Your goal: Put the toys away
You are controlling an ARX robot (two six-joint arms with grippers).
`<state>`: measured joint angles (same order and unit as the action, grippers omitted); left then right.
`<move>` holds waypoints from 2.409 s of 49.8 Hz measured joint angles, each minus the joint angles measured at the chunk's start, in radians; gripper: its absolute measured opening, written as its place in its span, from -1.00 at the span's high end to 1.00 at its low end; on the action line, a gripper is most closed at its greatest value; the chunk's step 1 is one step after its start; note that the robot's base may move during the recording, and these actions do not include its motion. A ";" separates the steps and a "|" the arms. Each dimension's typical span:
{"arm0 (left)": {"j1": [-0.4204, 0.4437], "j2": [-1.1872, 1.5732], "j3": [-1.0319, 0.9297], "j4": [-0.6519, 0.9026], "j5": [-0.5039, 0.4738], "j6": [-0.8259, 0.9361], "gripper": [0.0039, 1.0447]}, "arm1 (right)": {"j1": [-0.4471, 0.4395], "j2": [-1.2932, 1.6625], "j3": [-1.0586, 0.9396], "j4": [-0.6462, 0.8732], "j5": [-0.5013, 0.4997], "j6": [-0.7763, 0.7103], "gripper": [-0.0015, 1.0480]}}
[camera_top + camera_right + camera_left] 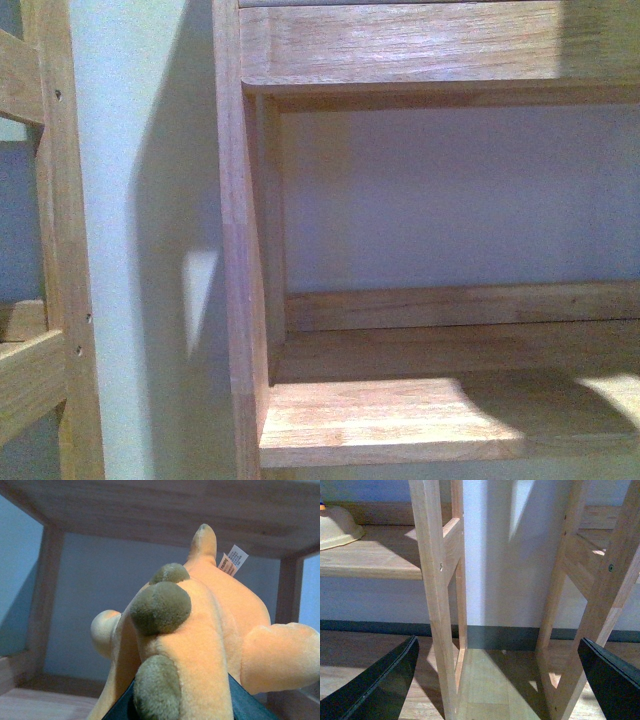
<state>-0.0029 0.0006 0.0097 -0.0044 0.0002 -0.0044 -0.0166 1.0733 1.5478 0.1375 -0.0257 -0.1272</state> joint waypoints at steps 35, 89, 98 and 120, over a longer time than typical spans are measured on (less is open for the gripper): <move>0.000 0.000 0.000 0.000 0.000 0.000 -0.89 | 0.246 0.588 0.476 -0.127 -0.025 0.517 0.63; 0.000 0.000 0.000 0.000 0.000 0.000 -0.89 | 0.248 0.739 0.476 0.055 -0.154 0.842 0.63; 0.000 0.000 0.000 0.000 0.000 0.000 -0.89 | 0.249 0.793 0.572 0.013 -0.148 0.872 0.63; 0.000 0.000 0.000 0.000 0.000 0.000 -0.89 | 0.252 0.816 0.627 -0.031 -0.120 0.869 -0.74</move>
<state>-0.0029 0.0006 0.0097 -0.0044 0.0002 -0.0044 0.2356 1.8893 2.1750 0.1066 -0.1459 0.7422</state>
